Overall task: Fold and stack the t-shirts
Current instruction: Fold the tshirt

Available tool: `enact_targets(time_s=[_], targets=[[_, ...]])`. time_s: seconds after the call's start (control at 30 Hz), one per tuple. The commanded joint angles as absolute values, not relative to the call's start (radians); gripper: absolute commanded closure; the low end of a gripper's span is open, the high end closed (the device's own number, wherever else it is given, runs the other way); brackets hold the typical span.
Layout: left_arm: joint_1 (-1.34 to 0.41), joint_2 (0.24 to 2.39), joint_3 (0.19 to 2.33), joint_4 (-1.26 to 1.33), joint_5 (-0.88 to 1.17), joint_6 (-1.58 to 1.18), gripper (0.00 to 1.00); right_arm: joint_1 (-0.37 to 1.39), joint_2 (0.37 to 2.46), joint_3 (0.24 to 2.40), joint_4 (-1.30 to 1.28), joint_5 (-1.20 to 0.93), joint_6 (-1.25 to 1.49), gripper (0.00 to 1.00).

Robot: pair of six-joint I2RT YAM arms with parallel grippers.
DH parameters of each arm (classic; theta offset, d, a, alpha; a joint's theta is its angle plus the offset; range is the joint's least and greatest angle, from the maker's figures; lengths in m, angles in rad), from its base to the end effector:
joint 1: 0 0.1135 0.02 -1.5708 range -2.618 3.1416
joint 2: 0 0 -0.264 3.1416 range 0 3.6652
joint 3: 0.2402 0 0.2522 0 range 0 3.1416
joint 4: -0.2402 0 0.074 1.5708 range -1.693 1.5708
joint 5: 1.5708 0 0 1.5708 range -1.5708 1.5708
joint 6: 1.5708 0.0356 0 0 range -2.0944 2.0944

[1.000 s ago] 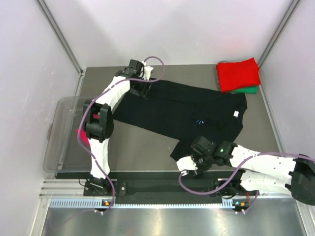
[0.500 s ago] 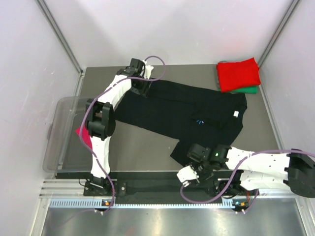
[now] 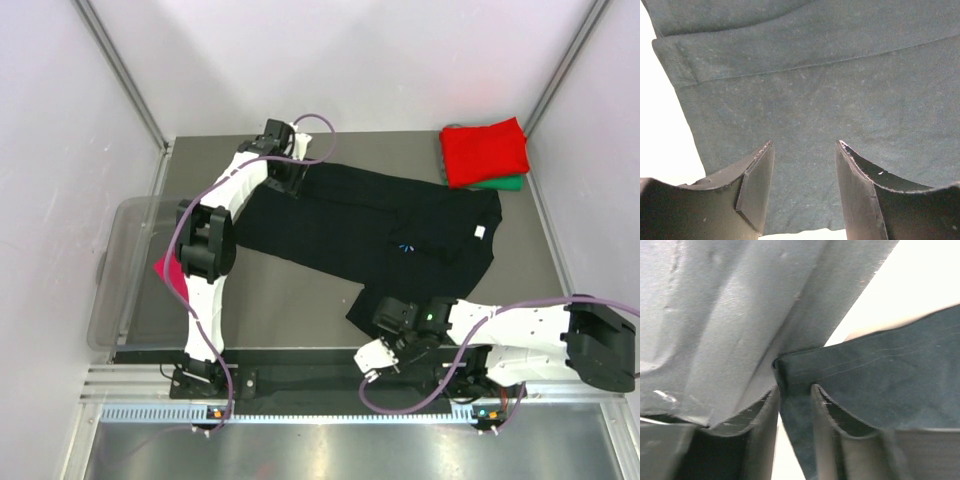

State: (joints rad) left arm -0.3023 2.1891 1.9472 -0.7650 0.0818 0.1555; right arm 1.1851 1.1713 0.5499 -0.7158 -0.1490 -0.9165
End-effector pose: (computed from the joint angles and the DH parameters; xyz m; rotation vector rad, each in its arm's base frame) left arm 0.4609 -0.1468 0.2357 0.6154 2.5063 -0.1602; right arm 0.0616 0.1657 0.1566 -2.5457 1.4281 0.2617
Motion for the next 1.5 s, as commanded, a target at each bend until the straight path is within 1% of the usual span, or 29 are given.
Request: enact_targets(time_s=[0.0,0.03,0.1,0.13,0.23,0.37,0.53,0.77,0.93,1.03,1.17,1.3,1.47], targets=[[-0.295,2.187,1.987,-0.764,0.089,0.161,0.44,1.209,1.181,0.557,-0.678,-0.132,-0.899,0.71],[-0.295,2.187,1.985,-0.765,0.087,0.160,0.44,1.210,1.180,0.557,-0.675,-0.129,-0.897,0.78],[-0.293,2.186,1.982,-0.764,0.087,0.160,0.44,1.210,1.161,0.557,-0.673,-0.117,-0.893,0.86],[-0.293,2.184,1.982,-0.764,0.089,0.161,0.44,1.210,1.152,0.558,-0.675,-0.115,-0.893,0.93],[-0.290,2.181,1.979,-0.764,0.084,0.170,0.44,1.212,1.106,0.558,-0.673,-0.094,-0.888,1.00],[-0.290,2.177,1.982,-0.773,0.072,0.201,0.44,1.198,1.039,0.560,-0.683,-0.023,-0.881,1.00],[-0.282,2.174,1.982,-0.792,0.061,0.235,0.43,1.157,0.986,0.569,-0.716,-0.048,-0.885,1.00],[-0.264,2.166,1.963,-0.805,0.049,0.245,0.44,1.152,0.970,0.563,-0.709,-0.011,-0.893,1.00],[-0.236,2.218,2.051,-0.932,0.057,0.232,0.44,1.092,0.943,0.558,-0.696,-0.018,-0.879,1.00],[-0.227,2.223,2.022,-0.957,0.032,0.230,0.42,1.071,0.939,0.558,-0.692,-0.025,-0.874,1.00],[-0.227,2.241,2.011,-0.999,-0.046,0.248,0.49,1.062,0.936,0.558,-0.690,-0.026,-0.871,1.00],[-0.227,2.217,1.983,-1.028,-0.087,0.265,0.51,1.051,0.931,0.554,-0.686,-0.026,-0.868,1.00],[-0.229,2.204,1.980,-1.138,-0.054,0.302,0.56,1.045,0.933,0.552,-0.680,-0.028,-0.864,1.00]])
